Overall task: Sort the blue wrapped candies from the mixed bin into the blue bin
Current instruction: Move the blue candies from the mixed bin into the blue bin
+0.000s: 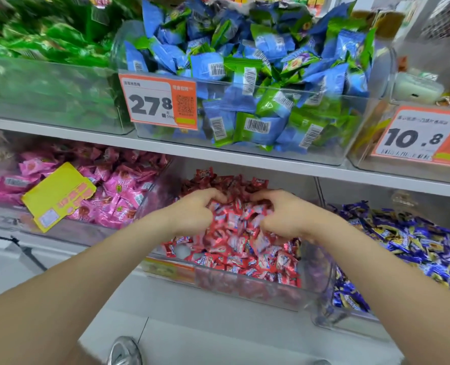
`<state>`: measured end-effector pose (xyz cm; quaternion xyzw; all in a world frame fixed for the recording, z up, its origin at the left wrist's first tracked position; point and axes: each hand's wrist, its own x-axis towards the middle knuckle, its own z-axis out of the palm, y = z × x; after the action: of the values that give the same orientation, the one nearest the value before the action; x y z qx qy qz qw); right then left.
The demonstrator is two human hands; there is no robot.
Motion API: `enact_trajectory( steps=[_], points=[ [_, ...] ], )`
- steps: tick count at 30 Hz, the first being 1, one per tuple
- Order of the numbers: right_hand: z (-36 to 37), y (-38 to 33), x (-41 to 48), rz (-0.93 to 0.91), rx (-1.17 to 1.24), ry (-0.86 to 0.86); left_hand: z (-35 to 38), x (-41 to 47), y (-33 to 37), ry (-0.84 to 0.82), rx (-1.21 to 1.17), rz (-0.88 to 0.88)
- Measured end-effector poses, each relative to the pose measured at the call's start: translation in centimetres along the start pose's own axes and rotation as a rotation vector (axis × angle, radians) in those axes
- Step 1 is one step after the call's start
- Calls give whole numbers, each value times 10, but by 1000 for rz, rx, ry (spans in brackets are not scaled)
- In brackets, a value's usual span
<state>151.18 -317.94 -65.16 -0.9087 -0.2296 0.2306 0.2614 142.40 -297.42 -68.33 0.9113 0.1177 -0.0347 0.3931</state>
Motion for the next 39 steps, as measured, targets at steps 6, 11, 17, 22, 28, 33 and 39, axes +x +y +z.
enact_trajectory(
  steps=[6,11,17,22,28,33,39],
  points=[
    [5,2,-5,-287,-503,212,-10,-3,-8,115,507,257],
    [19,4,-2,-453,-563,-25,7,-2,-13,-115,410,458],
    [21,15,11,-354,-892,116,2,-7,-8,33,946,331],
    [28,17,9,-409,-787,13,7,2,-15,66,571,417],
    [25,14,4,-374,-740,12,29,5,-18,-160,502,365],
    [6,18,-1,-298,-696,62,29,5,-12,-187,514,330],
    [14,20,-1,-355,-511,-22,30,4,-7,-224,297,266]
  ],
)
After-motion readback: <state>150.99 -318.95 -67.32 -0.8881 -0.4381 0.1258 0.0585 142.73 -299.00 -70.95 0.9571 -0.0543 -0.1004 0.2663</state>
